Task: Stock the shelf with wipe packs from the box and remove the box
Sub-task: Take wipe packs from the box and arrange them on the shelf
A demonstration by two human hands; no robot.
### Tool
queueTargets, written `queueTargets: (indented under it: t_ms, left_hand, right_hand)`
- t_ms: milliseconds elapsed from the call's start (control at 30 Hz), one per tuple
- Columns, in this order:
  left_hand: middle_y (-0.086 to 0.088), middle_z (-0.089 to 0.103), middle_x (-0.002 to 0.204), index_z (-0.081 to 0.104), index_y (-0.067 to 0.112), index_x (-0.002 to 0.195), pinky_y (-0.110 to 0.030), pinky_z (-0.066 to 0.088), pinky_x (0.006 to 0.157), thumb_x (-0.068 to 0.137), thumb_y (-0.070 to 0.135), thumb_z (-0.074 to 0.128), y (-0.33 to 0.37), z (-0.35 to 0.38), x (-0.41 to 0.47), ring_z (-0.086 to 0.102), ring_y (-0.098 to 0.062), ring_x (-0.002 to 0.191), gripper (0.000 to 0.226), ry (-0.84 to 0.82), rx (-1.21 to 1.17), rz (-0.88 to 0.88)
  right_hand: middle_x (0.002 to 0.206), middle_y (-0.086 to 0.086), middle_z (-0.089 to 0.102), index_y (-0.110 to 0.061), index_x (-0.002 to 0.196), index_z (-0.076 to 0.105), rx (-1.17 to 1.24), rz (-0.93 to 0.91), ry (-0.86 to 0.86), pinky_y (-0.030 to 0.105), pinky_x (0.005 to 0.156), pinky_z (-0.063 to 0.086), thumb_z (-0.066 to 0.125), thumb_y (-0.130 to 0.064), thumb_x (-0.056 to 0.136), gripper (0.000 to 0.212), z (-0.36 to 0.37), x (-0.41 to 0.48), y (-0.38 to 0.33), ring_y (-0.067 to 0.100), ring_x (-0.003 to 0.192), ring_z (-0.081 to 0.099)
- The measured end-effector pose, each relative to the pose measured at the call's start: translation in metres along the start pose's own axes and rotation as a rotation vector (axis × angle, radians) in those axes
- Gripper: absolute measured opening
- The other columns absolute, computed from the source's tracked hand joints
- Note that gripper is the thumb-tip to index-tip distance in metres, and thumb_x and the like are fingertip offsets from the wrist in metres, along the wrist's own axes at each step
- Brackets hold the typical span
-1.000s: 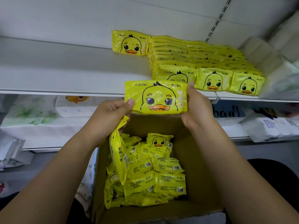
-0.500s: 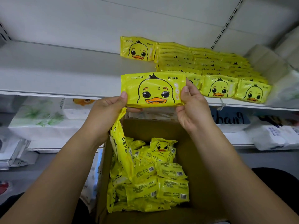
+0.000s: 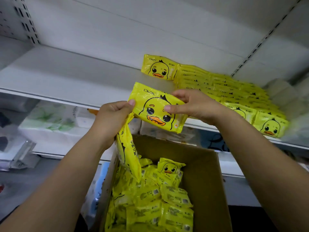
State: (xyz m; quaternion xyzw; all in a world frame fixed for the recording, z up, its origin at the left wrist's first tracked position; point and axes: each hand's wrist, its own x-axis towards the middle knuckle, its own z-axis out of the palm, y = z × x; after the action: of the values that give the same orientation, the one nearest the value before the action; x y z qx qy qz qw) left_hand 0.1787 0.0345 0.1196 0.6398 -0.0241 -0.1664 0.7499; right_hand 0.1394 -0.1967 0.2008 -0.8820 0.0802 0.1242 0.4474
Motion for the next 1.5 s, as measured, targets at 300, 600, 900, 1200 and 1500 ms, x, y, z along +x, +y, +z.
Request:
queueTargets:
  t_ms: [300,600,900,1200,1500]
  left_hand:
    - [-0.003,0.078,0.074,0.074,0.015,0.083,-0.028,0.059,0.072,0.101,0.055,0.049,-0.015,-0.005,0.031,0.074,-0.017,0.072,0.05,0.384,0.09,-0.026]
    - [-0.015,0.065,0.071,0.071,-0.006,0.082,-0.042,0.04,0.07,0.108,0.042,0.042,-0.018,0.006,0.054,0.06,-0.036,0.077,0.062,0.489,0.414,0.029]
    - [0.006,0.059,0.068,0.065,0.019,0.067,-0.03,0.037,0.072,0.109,0.04,0.039,-0.019,0.012,0.083,0.056,-0.022,0.073,0.053,0.611,0.292,-0.046]
    - [0.001,0.06,0.068,0.063,0.022,0.065,-0.033,0.046,0.077,0.108,0.043,0.04,-0.022,0.012,0.09,0.062,-0.032,0.082,0.053,0.713,0.18,-0.119]
    - [-0.016,0.07,0.104,0.073,0.007,0.101,-0.03,0.036,0.082,0.11,0.044,0.028,-0.021,0.006,0.086,0.061,-0.036,0.109,0.058,0.686,0.255,-0.242]
  right_hand:
    - [0.091,-0.001,0.075,-0.016,0.093,0.071,-0.451,-0.101,0.113,0.032,0.078,0.056,0.086,-0.031,0.077,0.026,-0.028,0.087,-0.026,0.016,0.082,0.072]
    - [0.093,-0.002,0.07,-0.015,0.099,0.069,-0.629,-0.058,0.2,0.026,0.075,0.052,0.087,-0.031,0.076,0.033,-0.04,0.197,0.005,0.021,0.087,0.067]
    - [0.15,0.019,0.046,-0.006,0.148,0.042,-0.893,0.032,0.242,0.04,0.109,0.038,0.077,-0.033,0.088,0.074,-0.06,0.249,0.026,0.035,0.137,0.044]
    - [0.133,0.015,0.049,-0.005,0.132,0.048,-1.077,-0.138,0.439,0.045,0.094,0.044,0.083,-0.028,0.08,0.066,-0.055,0.245,0.025,0.034,0.126,0.045]
    - [0.1,0.001,0.072,-0.007,0.098,0.069,-0.243,-0.257,0.182,0.025,0.087,0.047,0.062,-0.036,0.098,0.03,0.033,0.101,0.007,0.013,0.097,0.064]
